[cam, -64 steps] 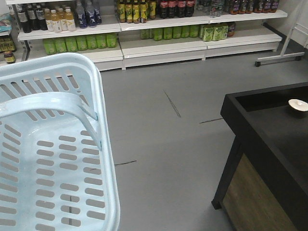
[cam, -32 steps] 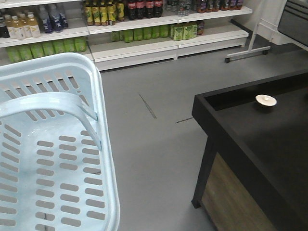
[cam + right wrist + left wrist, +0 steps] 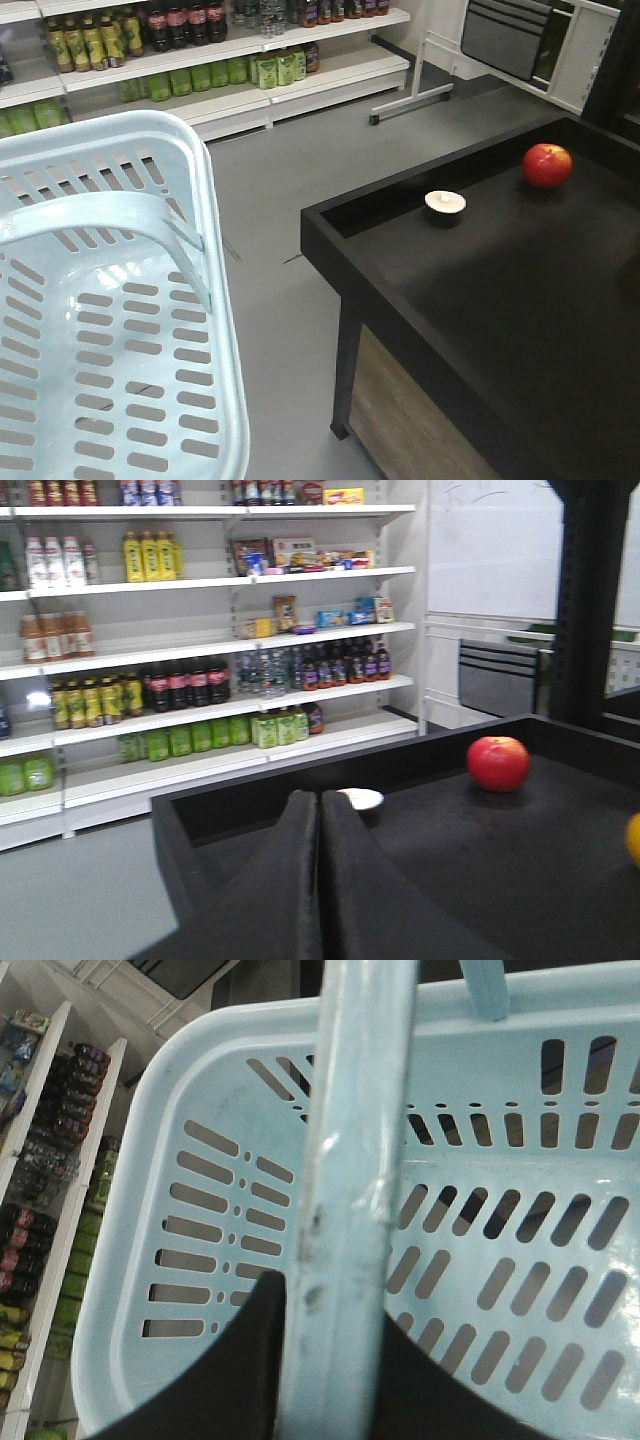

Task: Pick three apples into basket with both arms
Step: 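Turn the base toward the black fruit table holding the basket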

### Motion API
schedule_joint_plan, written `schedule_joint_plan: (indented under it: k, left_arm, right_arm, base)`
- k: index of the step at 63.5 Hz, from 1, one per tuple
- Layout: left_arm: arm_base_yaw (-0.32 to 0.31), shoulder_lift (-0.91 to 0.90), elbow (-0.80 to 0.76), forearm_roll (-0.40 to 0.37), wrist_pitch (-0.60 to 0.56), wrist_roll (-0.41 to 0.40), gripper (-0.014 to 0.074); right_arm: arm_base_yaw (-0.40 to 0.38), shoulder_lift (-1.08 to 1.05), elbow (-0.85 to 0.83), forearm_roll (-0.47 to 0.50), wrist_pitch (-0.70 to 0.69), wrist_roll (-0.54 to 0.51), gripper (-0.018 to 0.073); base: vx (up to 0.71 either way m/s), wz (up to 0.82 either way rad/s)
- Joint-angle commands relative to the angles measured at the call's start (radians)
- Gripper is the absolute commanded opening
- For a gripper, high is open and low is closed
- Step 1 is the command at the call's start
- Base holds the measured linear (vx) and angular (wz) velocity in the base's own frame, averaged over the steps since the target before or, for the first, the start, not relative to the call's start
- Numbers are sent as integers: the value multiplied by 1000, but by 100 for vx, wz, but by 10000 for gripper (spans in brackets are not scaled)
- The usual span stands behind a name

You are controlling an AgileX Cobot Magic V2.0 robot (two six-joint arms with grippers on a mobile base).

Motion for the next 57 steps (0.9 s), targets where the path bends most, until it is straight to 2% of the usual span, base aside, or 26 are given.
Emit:
schedule_joint_plan:
  k: [1,57]
  left_arm:
    - [-4,-4,-34,2,-93,-15,-8]
    - [-4,3,-34,2,-92,-15,-8]
  right_arm:
    - [-5,-11,14,-7,-69,-2,-9]
    - [-6,-11,14,-7,-69,-2,-9]
  base:
    - [9,-35]
    - [7,-32]
